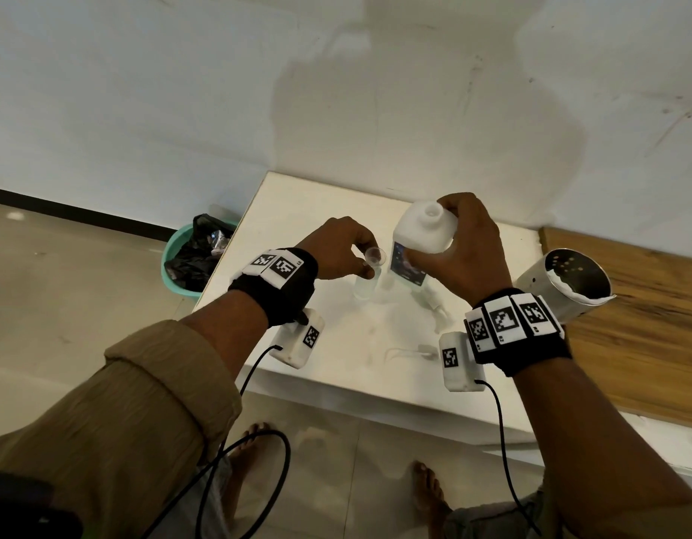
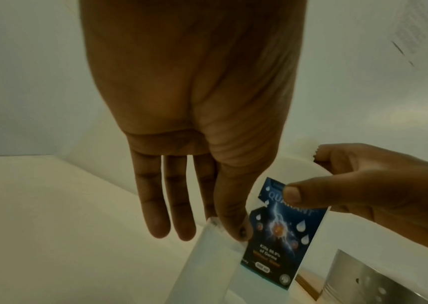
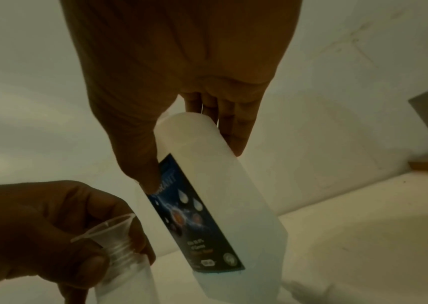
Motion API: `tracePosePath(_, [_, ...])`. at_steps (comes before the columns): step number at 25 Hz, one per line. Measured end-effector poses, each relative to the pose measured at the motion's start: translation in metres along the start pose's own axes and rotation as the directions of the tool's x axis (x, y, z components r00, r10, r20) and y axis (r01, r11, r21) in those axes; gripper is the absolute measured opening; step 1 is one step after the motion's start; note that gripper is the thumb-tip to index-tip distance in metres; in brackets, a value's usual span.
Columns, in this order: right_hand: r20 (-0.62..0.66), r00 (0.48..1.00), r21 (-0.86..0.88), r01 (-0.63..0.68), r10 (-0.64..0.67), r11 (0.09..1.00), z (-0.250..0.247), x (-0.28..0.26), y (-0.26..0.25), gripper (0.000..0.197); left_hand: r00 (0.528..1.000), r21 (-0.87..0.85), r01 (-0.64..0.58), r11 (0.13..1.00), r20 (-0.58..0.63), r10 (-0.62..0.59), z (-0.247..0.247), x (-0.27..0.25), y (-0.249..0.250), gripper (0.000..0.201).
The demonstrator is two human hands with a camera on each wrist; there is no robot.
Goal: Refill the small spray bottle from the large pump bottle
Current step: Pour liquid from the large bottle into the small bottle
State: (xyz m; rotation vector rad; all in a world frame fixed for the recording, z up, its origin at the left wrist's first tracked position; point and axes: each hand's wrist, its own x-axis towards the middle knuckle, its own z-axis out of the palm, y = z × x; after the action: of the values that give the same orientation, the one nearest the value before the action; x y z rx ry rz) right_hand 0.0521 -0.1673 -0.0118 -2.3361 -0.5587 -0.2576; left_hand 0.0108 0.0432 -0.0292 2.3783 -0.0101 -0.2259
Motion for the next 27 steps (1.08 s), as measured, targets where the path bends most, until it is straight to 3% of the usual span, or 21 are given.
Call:
tracePosePath(11, [-0.004, 0.985, 0.047, -0.174, 0.174, 0.984, 0.02, 0.004, 0.007, 0.075, 0.999, -0.009, 0.049, 0.999, 0.021, -0.049, 0.004, -0.005, -0.006, 0.03])
tracePosePath(27, [0.025, 0.981, 0.044, -0.191, 0.19, 0.981, 0.045, 0.007, 0.002, 0.082, 0.998, 0.035, 0.048, 0.998, 0.027, -0.049, 0.006, -0.007, -0.009, 0.031])
